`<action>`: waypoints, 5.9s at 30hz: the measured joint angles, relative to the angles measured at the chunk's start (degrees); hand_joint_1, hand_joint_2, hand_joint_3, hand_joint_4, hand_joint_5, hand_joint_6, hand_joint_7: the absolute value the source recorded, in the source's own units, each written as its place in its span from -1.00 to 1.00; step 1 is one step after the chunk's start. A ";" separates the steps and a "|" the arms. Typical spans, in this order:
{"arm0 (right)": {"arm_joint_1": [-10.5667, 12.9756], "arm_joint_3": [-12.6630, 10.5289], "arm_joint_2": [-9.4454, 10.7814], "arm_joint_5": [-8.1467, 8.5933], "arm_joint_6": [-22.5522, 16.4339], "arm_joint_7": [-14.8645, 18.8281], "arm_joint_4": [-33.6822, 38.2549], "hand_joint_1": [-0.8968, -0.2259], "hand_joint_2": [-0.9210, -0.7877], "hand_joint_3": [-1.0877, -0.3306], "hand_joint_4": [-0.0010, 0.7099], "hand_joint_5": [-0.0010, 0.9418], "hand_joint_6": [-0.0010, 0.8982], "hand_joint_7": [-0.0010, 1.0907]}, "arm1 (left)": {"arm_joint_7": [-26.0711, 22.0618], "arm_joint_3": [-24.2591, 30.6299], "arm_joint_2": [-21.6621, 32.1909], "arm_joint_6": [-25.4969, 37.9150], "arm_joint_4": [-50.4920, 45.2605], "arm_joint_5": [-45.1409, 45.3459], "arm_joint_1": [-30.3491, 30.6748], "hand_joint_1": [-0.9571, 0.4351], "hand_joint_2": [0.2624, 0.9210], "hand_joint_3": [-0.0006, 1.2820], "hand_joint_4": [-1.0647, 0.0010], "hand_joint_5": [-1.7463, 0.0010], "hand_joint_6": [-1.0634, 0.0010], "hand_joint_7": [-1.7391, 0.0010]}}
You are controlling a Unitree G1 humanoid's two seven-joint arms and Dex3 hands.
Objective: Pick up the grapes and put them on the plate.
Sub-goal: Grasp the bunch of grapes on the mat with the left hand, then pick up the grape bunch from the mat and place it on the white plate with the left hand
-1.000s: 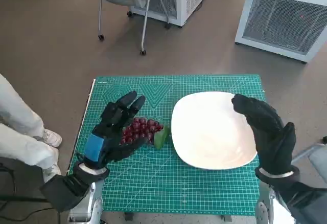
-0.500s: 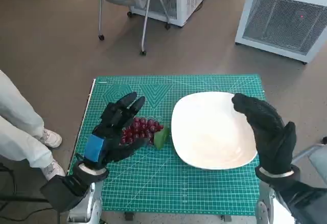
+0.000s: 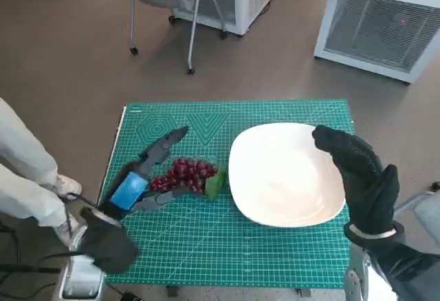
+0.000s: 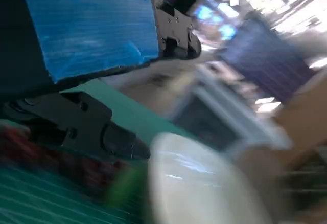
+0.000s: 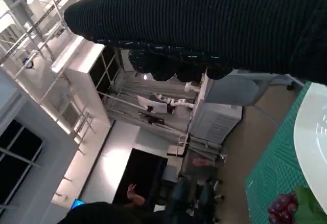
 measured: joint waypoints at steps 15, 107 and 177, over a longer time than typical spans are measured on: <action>-0.04 -0.05 -0.04 -0.03 0.07 0.00 0.39 0.24 -1.00 0.38 0.85 -0.97 -0.47 0.53 | -2.47 -11.18 1.38 18.25 -2.91 18.58 -4.10 0.36 0.39 -0.98 0.62 1.00 0.18 1.00; -1.19 -1.90 -0.24 0.02 -0.25 0.01 2.06 0.23 -1.00 0.39 0.85 -0.97 -0.47 0.53 | 12.19 -35.85 -6.58 22.30 58.82 18.97 -37.12 0.88 0.98 -0.49 0.22 -0.75 -0.38 0.86; -1.78 -1.81 0.14 0.51 -1.08 0.34 3.34 0.25 -1.00 0.41 0.85 -0.97 -0.46 0.50 | 3.70 -32.10 2.95 28.37 30.47 18.40 -29.94 0.38 1.00 -0.77 -0.06 -0.60 -0.11 -0.27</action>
